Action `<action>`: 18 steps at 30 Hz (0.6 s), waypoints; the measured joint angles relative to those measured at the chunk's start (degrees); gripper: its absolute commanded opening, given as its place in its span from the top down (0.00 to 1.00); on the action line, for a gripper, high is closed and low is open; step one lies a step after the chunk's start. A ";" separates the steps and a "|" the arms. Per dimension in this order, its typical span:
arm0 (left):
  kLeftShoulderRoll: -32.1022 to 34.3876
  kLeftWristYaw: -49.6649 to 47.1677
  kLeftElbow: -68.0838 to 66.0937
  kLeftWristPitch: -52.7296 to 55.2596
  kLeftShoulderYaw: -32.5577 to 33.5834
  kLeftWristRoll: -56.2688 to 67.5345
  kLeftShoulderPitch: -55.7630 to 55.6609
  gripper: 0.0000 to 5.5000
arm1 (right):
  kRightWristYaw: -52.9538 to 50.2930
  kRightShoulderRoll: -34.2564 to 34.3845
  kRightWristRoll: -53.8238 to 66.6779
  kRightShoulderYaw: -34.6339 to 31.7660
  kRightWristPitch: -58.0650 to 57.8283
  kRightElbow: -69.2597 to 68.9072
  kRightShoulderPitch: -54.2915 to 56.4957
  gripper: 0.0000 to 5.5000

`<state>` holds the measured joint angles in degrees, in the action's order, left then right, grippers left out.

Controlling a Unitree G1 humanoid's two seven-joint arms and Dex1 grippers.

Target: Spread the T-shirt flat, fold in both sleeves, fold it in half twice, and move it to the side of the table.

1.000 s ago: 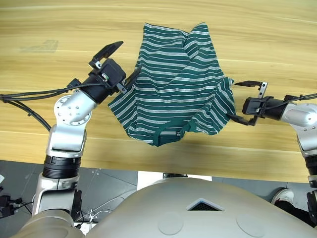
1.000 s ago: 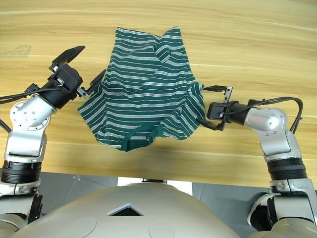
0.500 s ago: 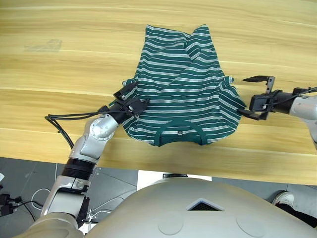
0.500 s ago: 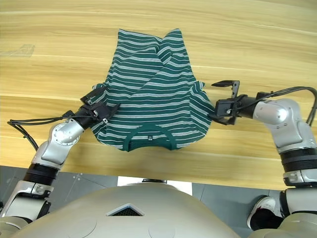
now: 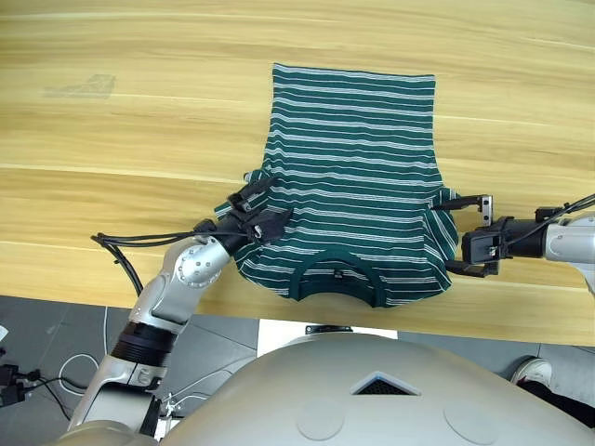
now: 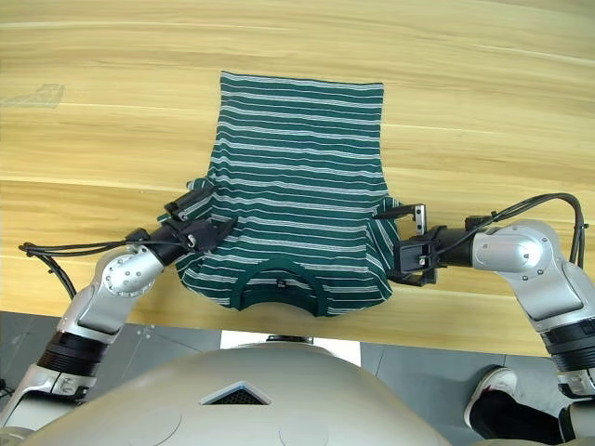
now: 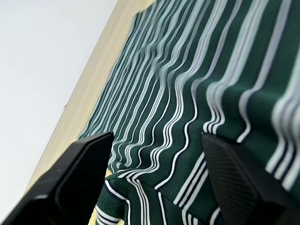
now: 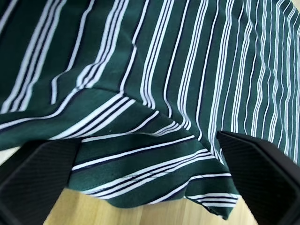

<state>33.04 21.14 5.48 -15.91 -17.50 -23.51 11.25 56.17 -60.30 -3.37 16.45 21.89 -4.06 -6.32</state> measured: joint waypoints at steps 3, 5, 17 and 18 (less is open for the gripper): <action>-0.24 0.67 2.18 0.66 -1.45 -0.61 1.24 0.37 | 0.75 0.67 0.43 0.11 0.11 1.30 1.05 0.03; -0.22 0.85 2.73 0.85 -1.53 -1.00 1.48 0.37 | 0.71 1.15 0.45 -0.11 0.17 2.89 2.06 0.03; 0.76 -6.12 0.30 4.65 8.24 -3.48 -1.92 0.37 | 1.40 -0.67 1.03 -5.03 0.75 13.63 5.21 0.03; 0.59 -6.13 0.28 4.65 8.24 -3.49 -1.92 0.37 | 1.73 -0.67 1.31 -5.13 0.64 13.40 5.02 0.03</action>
<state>33.63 15.01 5.76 -11.26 -9.26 -27.00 9.33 57.90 -60.97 -2.06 11.32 22.53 9.34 -1.30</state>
